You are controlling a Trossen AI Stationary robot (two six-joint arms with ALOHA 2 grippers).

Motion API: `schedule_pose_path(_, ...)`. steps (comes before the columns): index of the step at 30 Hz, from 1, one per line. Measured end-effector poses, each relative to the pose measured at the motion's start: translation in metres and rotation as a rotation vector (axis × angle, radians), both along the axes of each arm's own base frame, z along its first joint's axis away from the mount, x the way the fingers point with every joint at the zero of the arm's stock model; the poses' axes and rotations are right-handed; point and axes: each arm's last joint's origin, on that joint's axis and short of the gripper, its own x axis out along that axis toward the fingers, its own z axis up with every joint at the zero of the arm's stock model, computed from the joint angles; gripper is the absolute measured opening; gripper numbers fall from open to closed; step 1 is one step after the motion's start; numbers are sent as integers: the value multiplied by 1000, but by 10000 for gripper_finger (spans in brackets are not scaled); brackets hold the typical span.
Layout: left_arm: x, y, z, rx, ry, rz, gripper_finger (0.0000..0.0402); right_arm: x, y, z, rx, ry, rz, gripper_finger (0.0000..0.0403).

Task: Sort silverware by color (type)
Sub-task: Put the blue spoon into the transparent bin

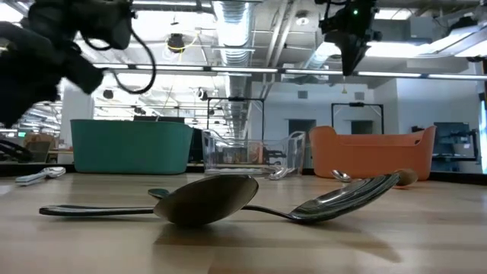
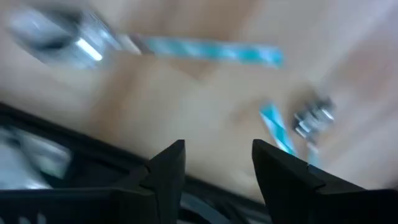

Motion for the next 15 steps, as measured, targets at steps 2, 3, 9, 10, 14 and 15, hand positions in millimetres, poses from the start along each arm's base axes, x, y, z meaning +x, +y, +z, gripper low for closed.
schedule_pose_path(2, -2, -8, -2, -61, 26, 35, 182, 1, 2, -1, 3, 8, 11, 62)
schedule_pose_path(3, -3, -12, -1, -61, 28, 42, 185, 2, 2, -1, 4, 12, 13, 62)
schedule_pose_path(9, 5, -38, 7, 14, -91, 68, 188, 6, 1, -7, 20, 48, 14, 62)
schedule_pose_path(10, 7, -43, 8, 11, -118, 75, 188, 7, 0, -9, 25, 63, 17, 62)
schedule_pose_path(14, 11, -65, 9, -15, -181, 142, 188, 6, -1, -13, 42, 138, 62, 62)
schedule_pose_path(15, 11, -69, 10, -25, -183, 172, 188, 6, -1, -13, 44, 150, 73, 62)
